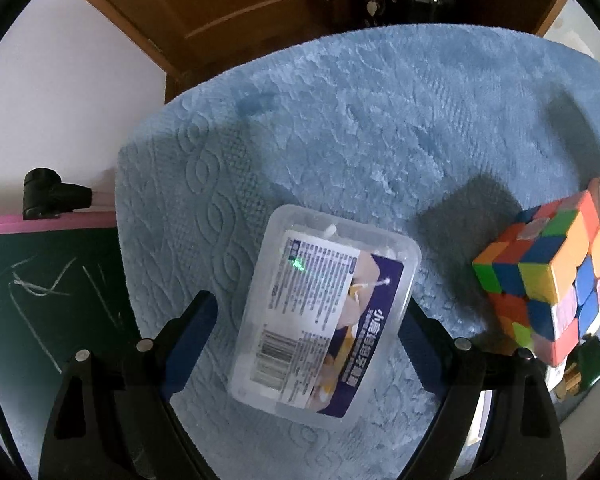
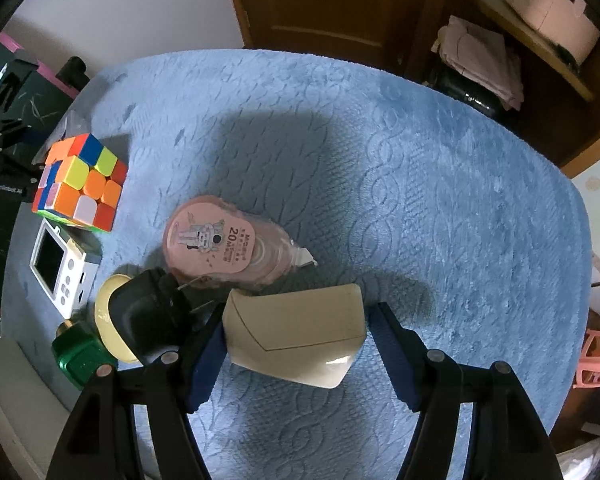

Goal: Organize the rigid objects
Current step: 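Grasp the blue-labelled clear box with left tool while right tool grasps the beige case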

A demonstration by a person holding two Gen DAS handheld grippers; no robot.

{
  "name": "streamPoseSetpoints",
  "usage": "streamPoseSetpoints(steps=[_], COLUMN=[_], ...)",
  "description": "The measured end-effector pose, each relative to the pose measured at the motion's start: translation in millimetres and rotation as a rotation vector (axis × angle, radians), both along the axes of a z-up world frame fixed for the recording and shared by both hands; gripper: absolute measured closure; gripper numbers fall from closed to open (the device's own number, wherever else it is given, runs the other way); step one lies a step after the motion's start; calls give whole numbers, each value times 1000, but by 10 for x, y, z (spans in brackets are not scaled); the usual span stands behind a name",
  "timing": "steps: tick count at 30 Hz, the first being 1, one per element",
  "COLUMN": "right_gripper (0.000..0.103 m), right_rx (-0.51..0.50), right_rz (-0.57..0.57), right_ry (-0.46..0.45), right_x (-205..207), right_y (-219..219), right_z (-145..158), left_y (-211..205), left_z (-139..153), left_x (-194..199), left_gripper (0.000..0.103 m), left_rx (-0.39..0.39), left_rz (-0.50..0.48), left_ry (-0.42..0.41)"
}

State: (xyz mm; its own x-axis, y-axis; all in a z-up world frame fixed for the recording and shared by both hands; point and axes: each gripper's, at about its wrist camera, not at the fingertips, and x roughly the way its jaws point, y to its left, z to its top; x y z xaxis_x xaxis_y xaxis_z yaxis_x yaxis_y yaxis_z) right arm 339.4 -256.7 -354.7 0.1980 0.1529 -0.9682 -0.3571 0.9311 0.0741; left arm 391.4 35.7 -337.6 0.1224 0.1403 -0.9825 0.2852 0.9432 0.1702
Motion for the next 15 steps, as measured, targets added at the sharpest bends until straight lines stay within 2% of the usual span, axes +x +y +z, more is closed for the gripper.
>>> streamPoseSetpoints(steps=[1,3,4,9,15], right_gripper=[39,39,39,40,40], right_rx=[1,3,4,-4,4], right_rz=[-3,-11,-15,-33,-54], right_ry=[-2,0,-3,-7,-9], right_x=[-6,-8,-13,-48,-227], right_y=[8,-13,-12,14,-3], right_z=[3,8,9,26,123], left_y=[5,0,-18,-121,-90], left_z=[0,2,15,60,266], left_x=[-1,3,-13,-122,-267], left_gripper=[14,19,30,31,31], left_rx=[-3,-5,-25,14,-36], left_rz=[4,0,-7,-28,28], left_ry=[-3,-7,-8,-50,-89])
